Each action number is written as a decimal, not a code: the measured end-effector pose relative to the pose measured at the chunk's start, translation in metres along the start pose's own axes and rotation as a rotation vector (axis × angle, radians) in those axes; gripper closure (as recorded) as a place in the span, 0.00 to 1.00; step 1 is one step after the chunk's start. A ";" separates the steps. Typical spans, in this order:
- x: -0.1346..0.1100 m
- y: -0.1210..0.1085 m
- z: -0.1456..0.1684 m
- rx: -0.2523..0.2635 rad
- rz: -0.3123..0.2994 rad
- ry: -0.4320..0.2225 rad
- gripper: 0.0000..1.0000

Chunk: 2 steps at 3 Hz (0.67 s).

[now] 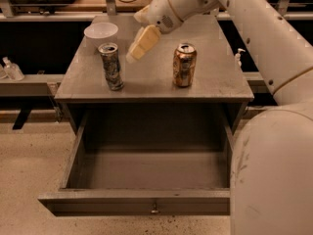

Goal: Place redbull can into top drawer

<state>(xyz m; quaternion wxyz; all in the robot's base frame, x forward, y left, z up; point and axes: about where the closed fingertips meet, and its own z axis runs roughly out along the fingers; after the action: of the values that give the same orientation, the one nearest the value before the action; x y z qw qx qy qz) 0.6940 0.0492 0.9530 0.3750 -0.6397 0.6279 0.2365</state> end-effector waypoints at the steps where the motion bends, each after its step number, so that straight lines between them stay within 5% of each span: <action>1: -0.018 0.011 0.031 -0.044 -0.035 -0.018 0.00; 2: -0.026 0.025 0.053 -0.105 -0.038 -0.057 0.00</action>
Offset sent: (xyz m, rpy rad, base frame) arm -0.0336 0.0803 -0.0219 0.0828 0.0689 0.1759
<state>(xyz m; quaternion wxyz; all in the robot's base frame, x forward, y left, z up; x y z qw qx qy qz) 0.6755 0.1085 0.9367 0.3630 -0.6633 0.5914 0.2802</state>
